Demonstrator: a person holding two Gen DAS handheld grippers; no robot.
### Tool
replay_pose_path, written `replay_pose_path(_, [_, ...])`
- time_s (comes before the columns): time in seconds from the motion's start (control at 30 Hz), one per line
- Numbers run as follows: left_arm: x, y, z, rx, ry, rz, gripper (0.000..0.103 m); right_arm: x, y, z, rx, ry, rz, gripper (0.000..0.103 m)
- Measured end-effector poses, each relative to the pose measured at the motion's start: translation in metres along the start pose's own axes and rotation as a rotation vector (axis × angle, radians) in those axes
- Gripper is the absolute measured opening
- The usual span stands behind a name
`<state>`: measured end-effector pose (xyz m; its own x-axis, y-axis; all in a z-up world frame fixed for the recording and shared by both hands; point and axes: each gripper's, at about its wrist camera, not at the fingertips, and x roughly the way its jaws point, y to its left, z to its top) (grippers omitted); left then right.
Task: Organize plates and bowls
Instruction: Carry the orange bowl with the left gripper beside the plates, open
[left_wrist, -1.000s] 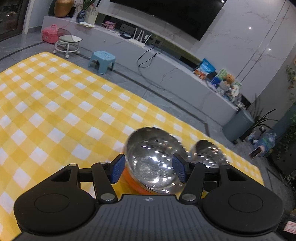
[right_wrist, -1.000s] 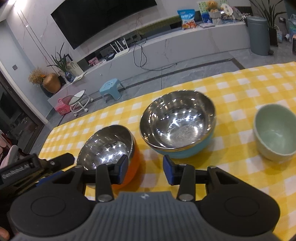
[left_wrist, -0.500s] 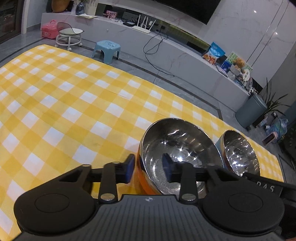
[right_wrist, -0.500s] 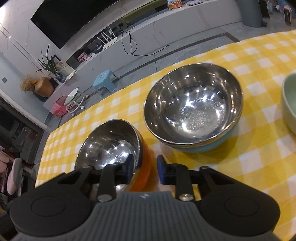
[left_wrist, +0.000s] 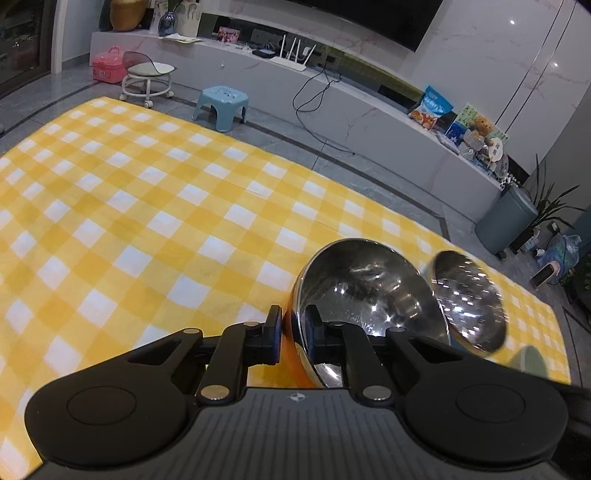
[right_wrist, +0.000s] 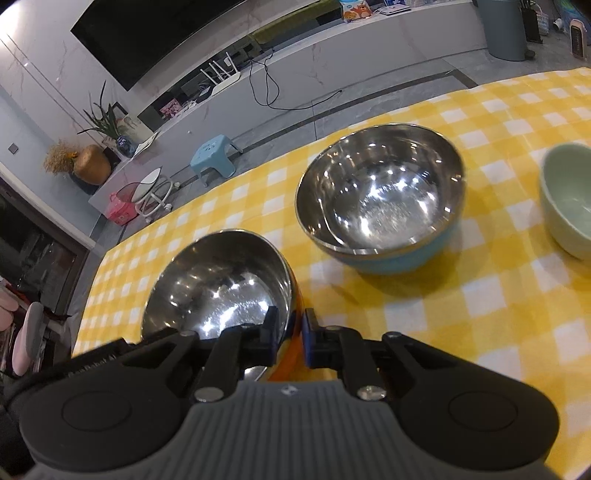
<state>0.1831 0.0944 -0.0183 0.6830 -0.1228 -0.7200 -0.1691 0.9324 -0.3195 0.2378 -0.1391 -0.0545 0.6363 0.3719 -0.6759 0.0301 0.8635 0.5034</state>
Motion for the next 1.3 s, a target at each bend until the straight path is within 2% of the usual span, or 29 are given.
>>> replay_pose_path(0.2, [-0.041,-0.016,-0.021,-0.009,0.009,-0.037,0.014,-0.054,-0.019,-0.019,0.032,-0.016,0.023,0.011])
replay_pose_path(0.47, [-0.077,-0.041,-0.073,-0.047,0.036,-0.111,0.014,-0.131,-0.073,-0.06,0.127,-0.045,0.023,0.011])
replay_pose_path(0.7, [-0.079,-0.065,-0.121,-0.028,0.137,-0.165,0.014,-0.185,-0.118,-0.096,0.2,-0.102,-0.038,0.011])
replay_pose_path(0.87, [-0.075,-0.078,-0.142,-0.016,0.187,-0.171,0.015,-0.199,-0.152,-0.115,0.262,-0.1,-0.04,0.011])
replay_pose_path(1.13, [-0.067,-0.081,-0.162,-0.037,0.225,-0.169,0.015,-0.207,-0.168,-0.131,0.259,-0.178,-0.014,0.012])
replay_pose_path(1.3, [-0.063,-0.078,-0.166,-0.066,0.268,-0.17,0.016,-0.202,-0.181,-0.131,0.328,-0.153,0.002,0.013])
